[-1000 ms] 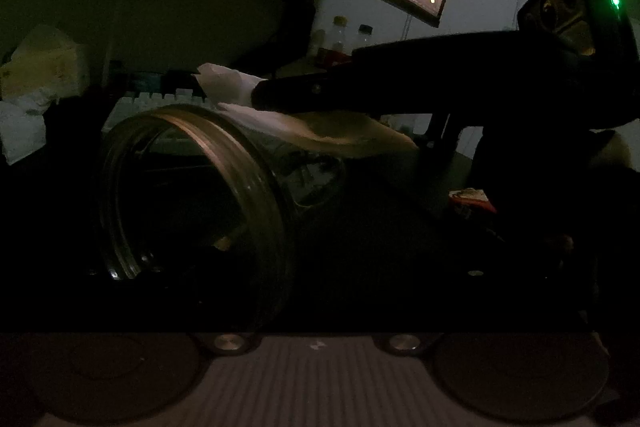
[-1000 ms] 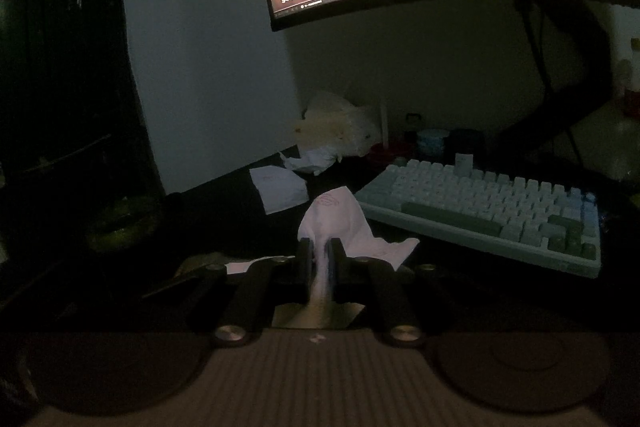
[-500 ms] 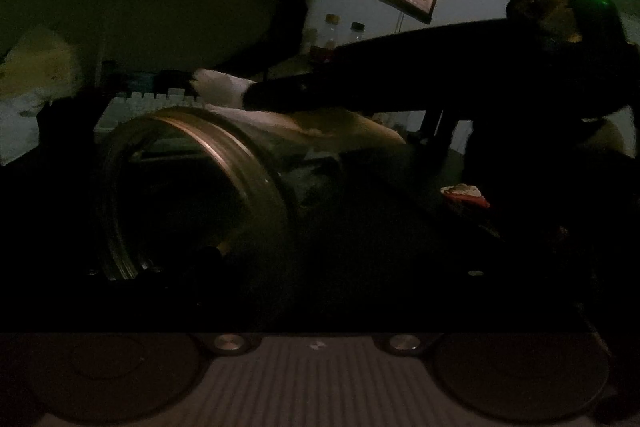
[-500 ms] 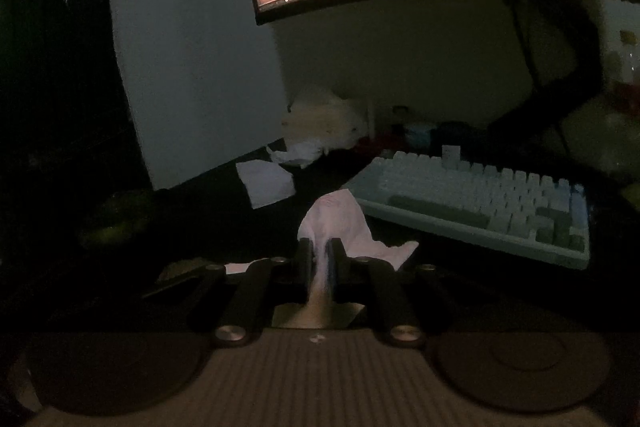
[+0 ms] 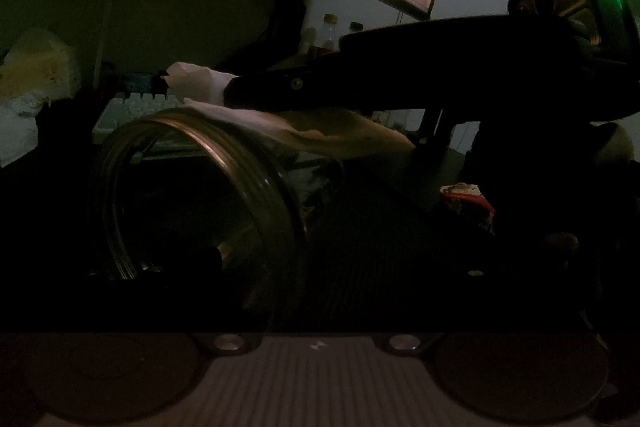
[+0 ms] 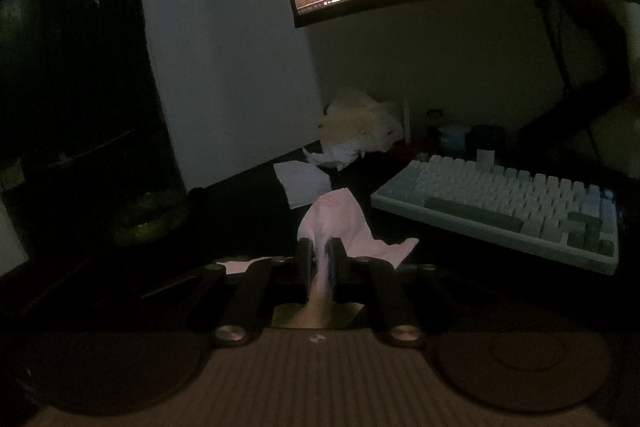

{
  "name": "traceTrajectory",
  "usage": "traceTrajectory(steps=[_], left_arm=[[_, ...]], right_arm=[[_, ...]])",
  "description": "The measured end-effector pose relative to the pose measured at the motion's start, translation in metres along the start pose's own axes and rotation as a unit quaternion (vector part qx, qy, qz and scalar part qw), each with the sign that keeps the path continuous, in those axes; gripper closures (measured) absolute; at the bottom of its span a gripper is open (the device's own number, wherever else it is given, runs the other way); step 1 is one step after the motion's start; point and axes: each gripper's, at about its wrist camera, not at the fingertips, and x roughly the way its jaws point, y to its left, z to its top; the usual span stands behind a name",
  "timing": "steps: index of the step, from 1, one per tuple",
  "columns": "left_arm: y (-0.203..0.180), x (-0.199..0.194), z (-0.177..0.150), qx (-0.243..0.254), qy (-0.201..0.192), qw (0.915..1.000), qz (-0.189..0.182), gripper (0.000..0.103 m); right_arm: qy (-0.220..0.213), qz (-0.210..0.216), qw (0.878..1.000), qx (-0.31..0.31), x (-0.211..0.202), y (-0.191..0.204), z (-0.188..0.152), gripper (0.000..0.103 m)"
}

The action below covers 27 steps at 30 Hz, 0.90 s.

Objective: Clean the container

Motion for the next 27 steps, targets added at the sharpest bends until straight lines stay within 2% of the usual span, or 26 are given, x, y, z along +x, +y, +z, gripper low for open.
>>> traceTrajectory(steps=[1, 3, 5, 20, 23, 27], left_arm=[[-0.007, 0.0, -0.002, -0.001, -0.001, 1.0, 0.004, 0.0], [-0.019, 0.001, -0.003, -0.002, -0.002, 0.9999, 0.012, 0.0], [-0.023, 0.001, -0.004, -0.001, -0.003, 0.9999, 0.013, 0.0], [-0.044, 0.001, -0.006, 0.0, -0.003, 0.9999, 0.015, 0.0], [-0.043, 0.001, -0.006, -0.001, -0.004, 0.9999, 0.014, 0.0], [-0.045, 0.0, -0.007, -0.002, -0.004, 0.9999, 0.012, 0.0]], right_arm=[[-0.002, -0.008, 1.0, 0.0, -0.009, 0.005, -0.004, 0.092], [-0.007, -0.042, 0.999, 0.0, -0.041, 0.038, -0.016, 0.092], [-0.008, -0.055, 0.998, 0.007, -0.046, 0.034, -0.017, 0.092], [-0.013, -0.044, 0.999, 0.007, -0.072, 0.032, -0.023, 0.091], [-0.013, -0.05, 0.999, 0.013, -0.056, 0.026, -0.024, 0.091], [-0.013, -0.05, 0.999, 0.012, -0.065, 0.032, -0.029, 0.091]])
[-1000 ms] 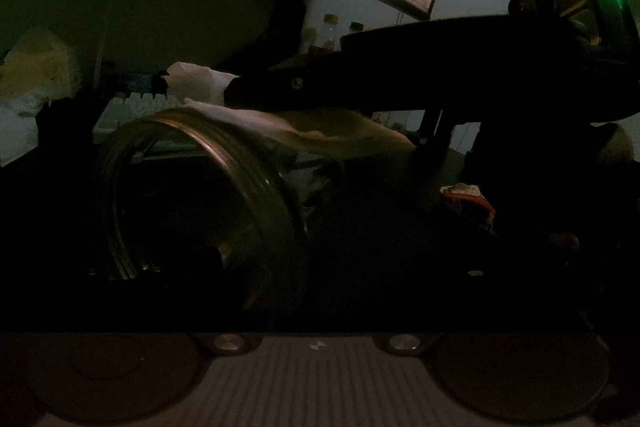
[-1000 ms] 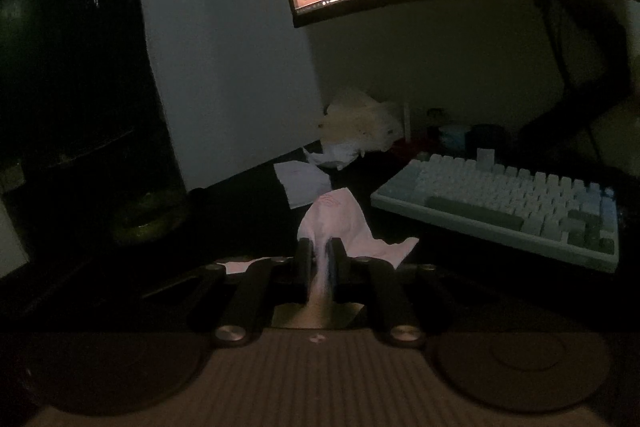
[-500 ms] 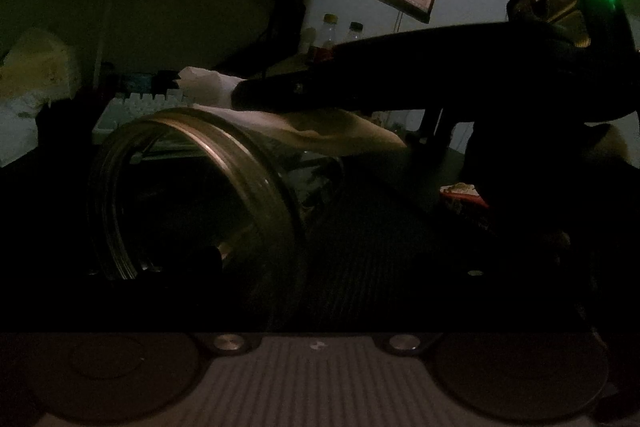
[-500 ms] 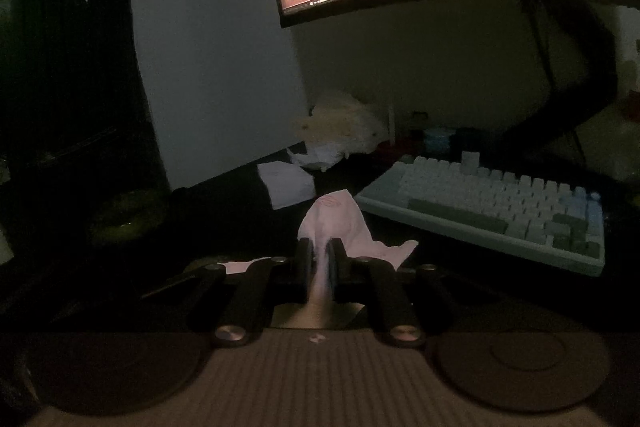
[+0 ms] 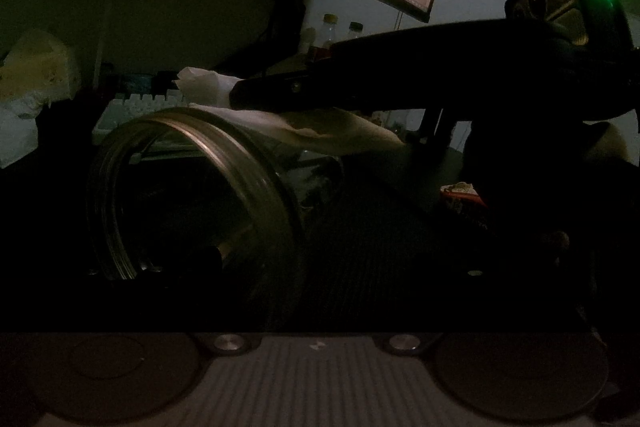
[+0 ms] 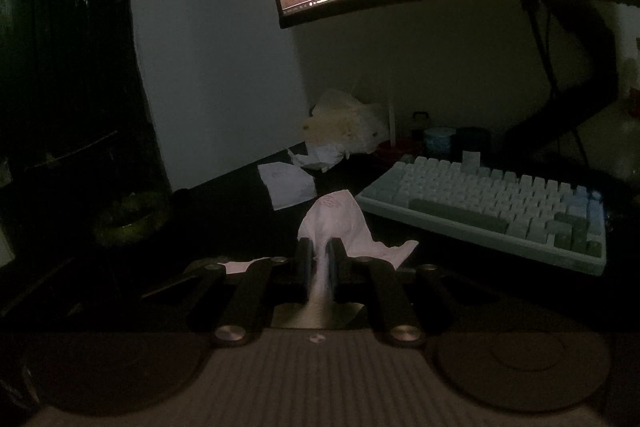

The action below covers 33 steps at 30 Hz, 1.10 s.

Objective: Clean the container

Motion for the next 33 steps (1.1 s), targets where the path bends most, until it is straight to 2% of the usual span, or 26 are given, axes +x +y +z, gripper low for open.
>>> traceTrajectory(steps=[6, 10, 13, 16, 18, 22, 24, 26, 33], left_arm=[[0.011, -0.009, -0.001, 0.007, 0.002, 0.9999, -0.01, 0.0], [0.018, -0.007, -0.001, 0.007, 0.002, 0.9999, -0.009, 0.0], [0.018, -0.01, -0.002, 0.007, 0.003, 0.9999, -0.01, 0.0], [0.023, -0.011, -0.002, 0.007, 0.003, 0.9999, -0.01, 0.0], [0.029, -0.009, -0.001, 0.007, 0.003, 0.9999, -0.01, 0.0], [0.033, -0.011, 0.0, 0.006, 0.003, 0.9999, -0.01, 0.0], [0.032, -0.012, -0.001, 0.006, 0.002, 0.9999, -0.009, 0.0], [0.032, -0.011, 0.0, 0.007, 0.002, 0.9999, -0.009, 0.0], [0.03, -0.008, 0.001, 0.006, 0.002, 0.9999, -0.008, 0.0]], right_arm=[[-0.001, -0.001, 1.0, 0.002, -0.015, 0.024, -0.005, 0.091], [0.001, 0.012, 1.0, -0.005, -0.001, -0.001, 0.001, 0.091], [0.001, 0.012, 1.0, -0.003, 0.03, -0.019, 0.021, 0.091], [0.003, 0.016, 1.0, -0.002, 0.028, -0.024, 0.024, 0.091], [0.004, 0.018, 1.0, -0.001, 0.058, -0.035, 0.047, 0.091], [0.004, 0.018, 1.0, -0.001, 0.086, -0.042, 0.056, 0.091], [0.003, 0.021, 1.0, -0.006, 0.099, -0.068, 0.065, 0.091], [0.003, 0.021, 1.0, -0.006, 0.112, -0.075, 0.07, 0.091], [0.002, 0.021, 1.0, -0.006, 0.131, -0.083, 0.073, 0.091]])
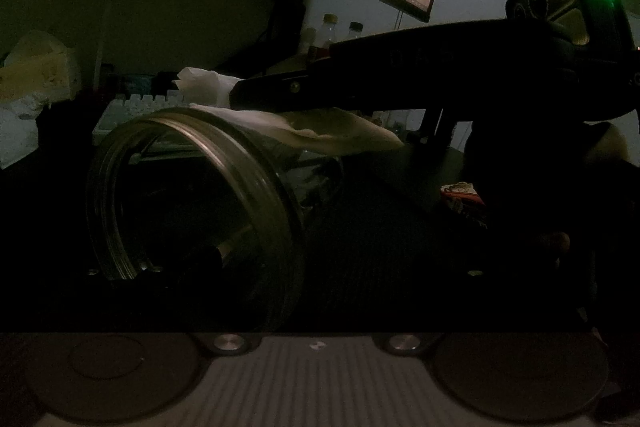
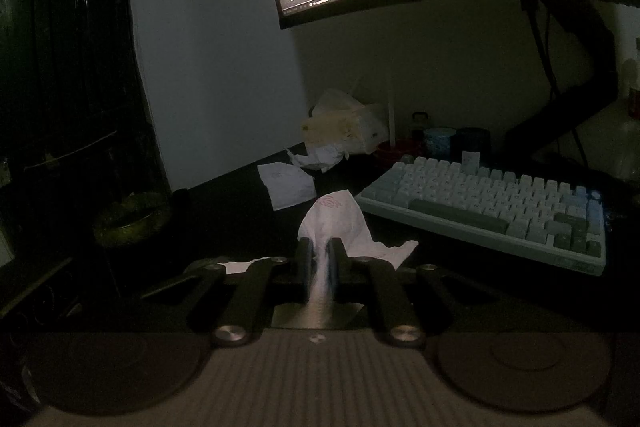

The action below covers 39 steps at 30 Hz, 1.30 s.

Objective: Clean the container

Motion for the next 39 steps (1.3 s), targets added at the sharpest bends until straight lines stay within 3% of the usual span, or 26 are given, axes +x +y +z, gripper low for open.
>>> traceTrajectory(steps=[3, 39], left_arm=[[0.014, -0.003, 0.0, 0.005, 0.003, 0.9999, -0.012, 0.0], [0.019, -0.001, 0.002, 0.008, 0.005, 0.9999, -0.013, 0.0]], right_arm=[[-0.001, 0.0, 1.0, 0.0, 0.001, 0.0, -0.001, 0.091], [-0.002, 0.015, 1.0, -0.008, 0.0, -0.01, -0.008, 0.091]])
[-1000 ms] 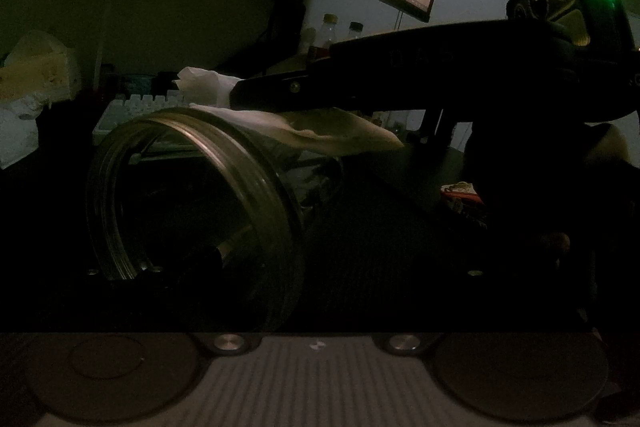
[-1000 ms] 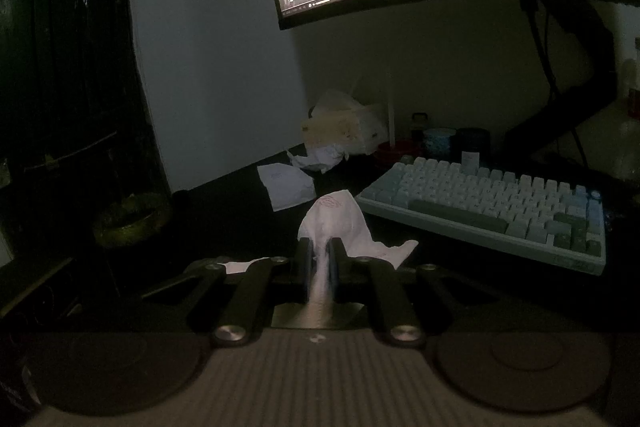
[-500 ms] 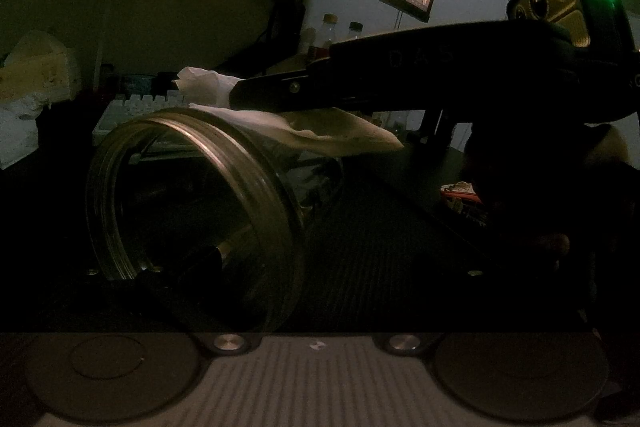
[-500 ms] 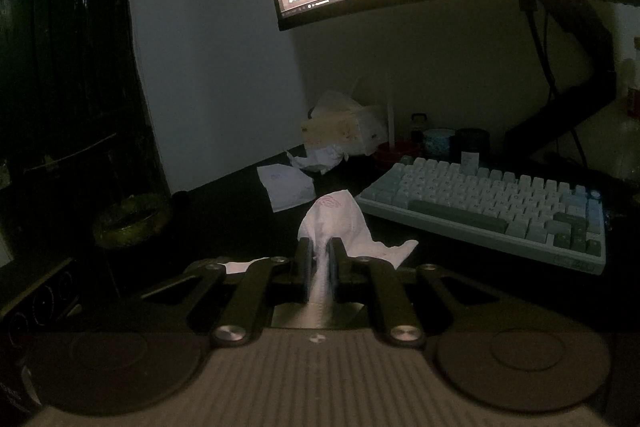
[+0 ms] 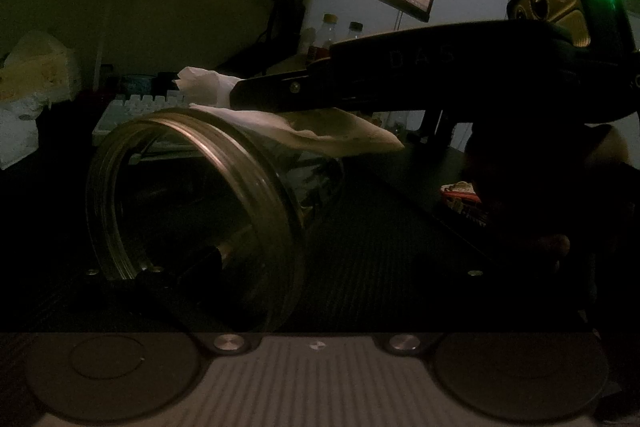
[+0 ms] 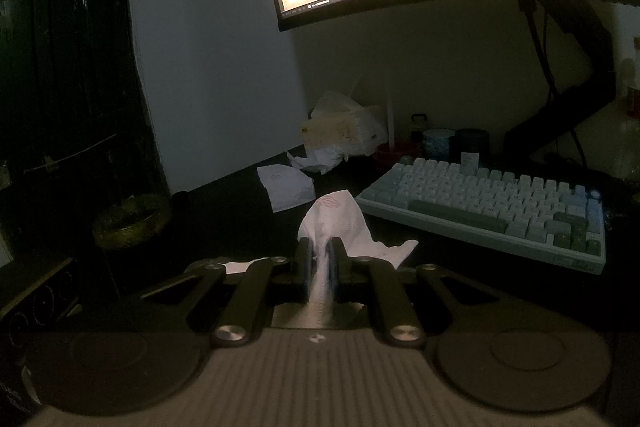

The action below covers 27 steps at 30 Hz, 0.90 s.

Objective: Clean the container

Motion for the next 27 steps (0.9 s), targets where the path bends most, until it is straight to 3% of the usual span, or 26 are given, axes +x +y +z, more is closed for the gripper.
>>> traceTrajectory(steps=[13, 18, 22, 24, 27], left_arm=[[0.0, 0.002, 0.0, 0.001, 0.0, 1.0, 0.001, 0.0], [0.012, -0.003, 0.003, 0.002, 0.003, 0.9999, -0.01, 0.0], [0.015, -0.003, 0.005, -0.001, 0.004, 0.9999, -0.011, 0.0], [0.016, -0.002, 0.006, 0.001, 0.004, 0.9999, -0.01, 0.0], [0.017, 0.0, 0.008, 0.001, 0.006, 0.9999, -0.009, 0.0]], right_arm=[[0.008, -0.001, 1.0, 0.009, 0.0, 0.004, 0.004, 0.091], [0.011, 0.031, 0.999, -0.008, -0.001, 0.015, 0.004, 0.092], [0.015, -0.03, 0.999, 0.011, 0.006, -0.005, 0.006, 0.092], [0.019, -0.04, 0.999, 0.025, 0.008, -0.009, 0.008, 0.092], [0.02, 0.011, 1.0, 0.012, 0.005, 0.009, 0.007, 0.093]])
